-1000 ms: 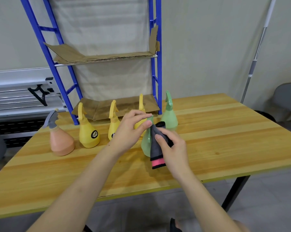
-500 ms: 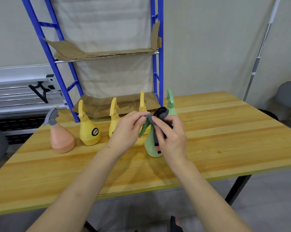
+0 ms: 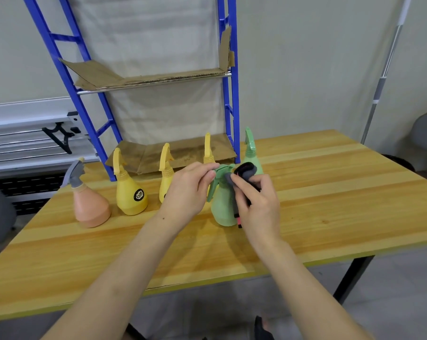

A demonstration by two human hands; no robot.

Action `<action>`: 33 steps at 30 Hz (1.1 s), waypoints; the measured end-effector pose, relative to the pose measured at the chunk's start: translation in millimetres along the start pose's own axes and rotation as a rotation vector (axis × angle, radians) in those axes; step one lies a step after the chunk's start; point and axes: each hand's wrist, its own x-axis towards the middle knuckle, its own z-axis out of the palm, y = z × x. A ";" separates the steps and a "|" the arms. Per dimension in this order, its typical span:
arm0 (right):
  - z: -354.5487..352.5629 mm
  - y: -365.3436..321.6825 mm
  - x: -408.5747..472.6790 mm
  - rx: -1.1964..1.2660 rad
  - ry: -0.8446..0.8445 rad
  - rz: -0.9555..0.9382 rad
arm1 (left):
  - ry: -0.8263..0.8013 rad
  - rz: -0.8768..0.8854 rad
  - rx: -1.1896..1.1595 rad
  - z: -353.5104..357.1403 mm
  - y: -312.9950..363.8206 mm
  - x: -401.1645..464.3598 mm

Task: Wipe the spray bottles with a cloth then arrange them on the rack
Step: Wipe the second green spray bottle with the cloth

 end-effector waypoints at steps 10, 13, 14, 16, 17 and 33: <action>3.1 9.4 -8.8 -0.088 -0.097 -0.096 | 0.039 0.026 0.007 2.0 -0.3 -1.1; -3.7 10.4 -9.6 -0.119 -0.133 -0.066 | 0.058 0.008 0.012 4.6 0.7 -0.3; -4.9 9.6 -8.0 -0.122 -0.129 -0.061 | 0.061 0.006 0.008 4.9 1.3 -0.5; -5.8 5.3 -3.5 -0.115 -0.110 -0.075 | 0.059 0.008 0.005 4.7 1.1 -0.9; -4.8 2.1 -1.4 -0.114 -0.108 -0.088 | 0.057 0.010 0.008 4.6 0.4 -1.0; -5.4 -2.1 2.7 0.074 -0.041 0.124 | 0.094 0.014 0.024 6.0 -0.6 0.3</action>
